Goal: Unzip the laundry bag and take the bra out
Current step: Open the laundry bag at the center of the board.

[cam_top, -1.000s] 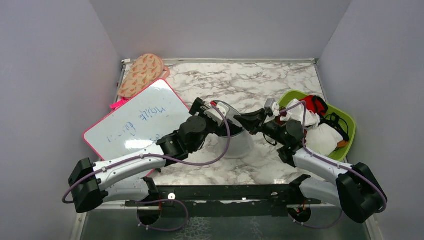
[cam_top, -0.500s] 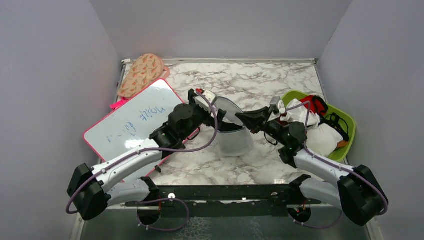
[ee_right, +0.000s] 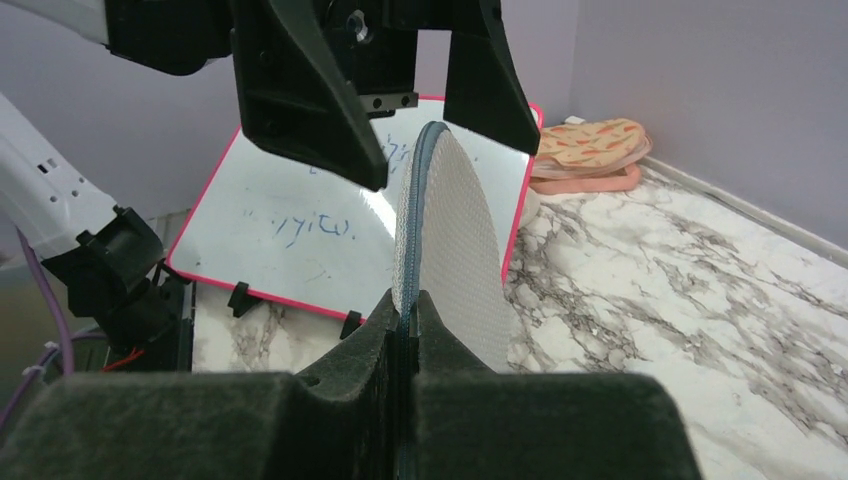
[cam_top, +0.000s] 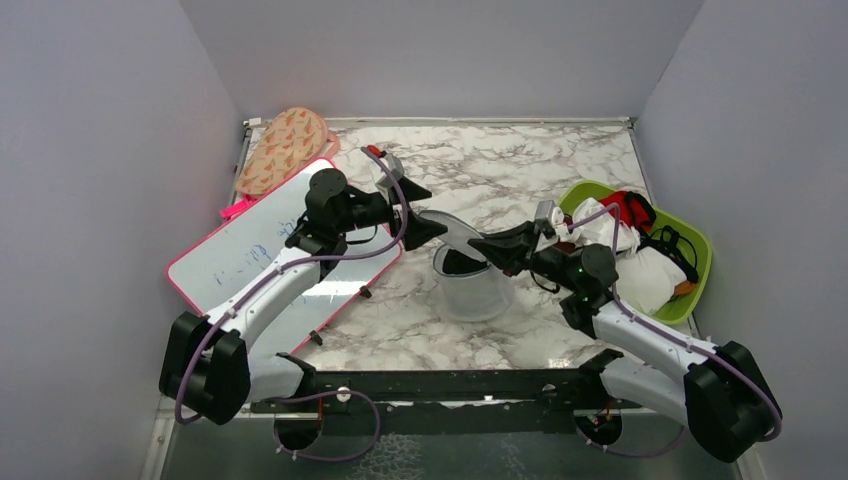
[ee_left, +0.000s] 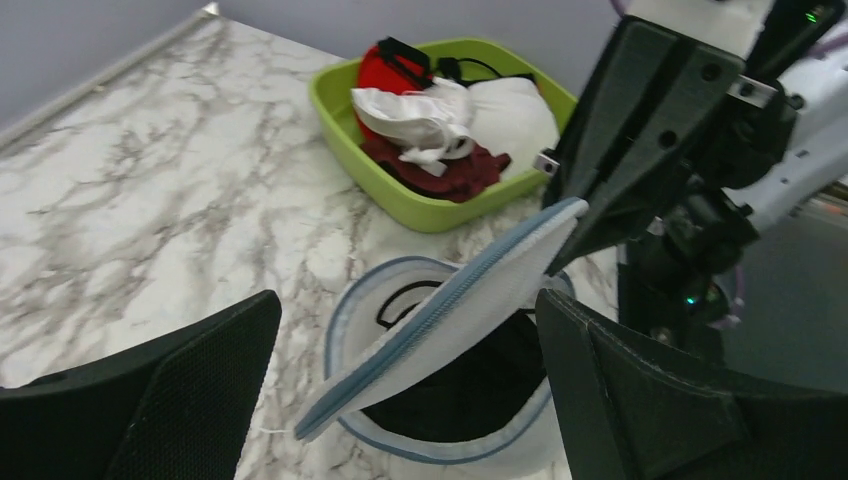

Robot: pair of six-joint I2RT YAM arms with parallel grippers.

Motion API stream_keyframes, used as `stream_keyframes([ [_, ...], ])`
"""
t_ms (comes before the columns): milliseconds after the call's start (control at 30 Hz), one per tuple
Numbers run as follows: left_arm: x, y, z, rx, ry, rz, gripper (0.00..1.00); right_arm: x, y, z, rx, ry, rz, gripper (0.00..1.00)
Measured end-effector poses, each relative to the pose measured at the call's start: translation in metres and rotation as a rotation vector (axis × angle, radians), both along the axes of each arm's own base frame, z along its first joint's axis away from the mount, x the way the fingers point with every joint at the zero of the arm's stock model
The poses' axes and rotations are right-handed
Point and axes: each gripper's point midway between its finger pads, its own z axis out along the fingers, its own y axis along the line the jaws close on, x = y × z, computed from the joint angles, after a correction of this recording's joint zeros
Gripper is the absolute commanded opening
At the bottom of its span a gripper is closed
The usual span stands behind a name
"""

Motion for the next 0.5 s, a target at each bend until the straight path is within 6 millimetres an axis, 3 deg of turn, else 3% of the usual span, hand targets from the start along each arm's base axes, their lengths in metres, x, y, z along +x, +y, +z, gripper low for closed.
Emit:
stream_keyframes([
  [100,-0.018,-0.006,-0.007,0.007,0.025,-0.12,0.92,-0.004,0.003,0.001,-0.013,-0.012,0.031,0.01],
  [167,-0.028,-0.008,-0.005,0.004,0.014,-0.181,0.85,-0.006,0.004,0.004,-0.014,-0.022,0.047,0.01],
  [300,-0.038,-0.01,-0.009,0.012,0.022,-0.248,0.6,-0.009,0.006,0.003,-0.021,-0.023,0.067,0.01],
  [400,-0.032,-0.012,-0.017,0.054,0.052,-0.258,0.3,-0.01,0.006,0.0,-0.033,-0.021,0.071,0.01],
  [500,-0.024,-0.012,-0.02,0.104,0.061,-0.246,0.08,-0.01,0.006,-0.003,-0.058,-0.018,0.069,0.01],
])
